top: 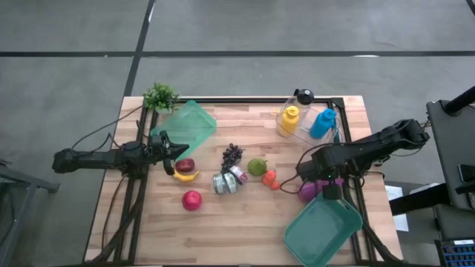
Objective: Pick & Place Food Item
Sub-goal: Put the pink water bottle into the transparent bin
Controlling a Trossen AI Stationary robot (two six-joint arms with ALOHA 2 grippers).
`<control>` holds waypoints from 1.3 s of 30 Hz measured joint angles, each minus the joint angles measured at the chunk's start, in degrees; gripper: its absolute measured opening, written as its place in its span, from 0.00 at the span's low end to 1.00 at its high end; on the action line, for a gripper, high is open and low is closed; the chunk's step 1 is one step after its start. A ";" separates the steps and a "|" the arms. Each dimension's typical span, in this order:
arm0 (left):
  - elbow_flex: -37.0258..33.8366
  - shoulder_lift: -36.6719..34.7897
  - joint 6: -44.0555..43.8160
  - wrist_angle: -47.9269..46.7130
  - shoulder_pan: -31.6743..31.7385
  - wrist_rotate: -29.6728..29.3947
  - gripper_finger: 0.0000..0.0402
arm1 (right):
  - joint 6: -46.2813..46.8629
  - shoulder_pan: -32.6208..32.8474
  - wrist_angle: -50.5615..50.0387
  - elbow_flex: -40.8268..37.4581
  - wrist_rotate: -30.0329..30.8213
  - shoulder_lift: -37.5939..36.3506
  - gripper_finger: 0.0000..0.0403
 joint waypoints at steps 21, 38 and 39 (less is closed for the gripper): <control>0.01 0.00 0.00 0.00 0.02 -0.02 0.00 | -0.35 2.03 6.97 -2.76 3.84 4.45 0.73; 0.00 0.00 -0.01 0.00 0.01 -0.01 0.00 | 4.15 1.78 11.34 -1.99 3.05 2.61 0.73; 0.01 0.00 0.00 0.00 0.02 -0.02 0.00 | 4.82 1.63 12.35 -1.97 3.04 2.68 0.73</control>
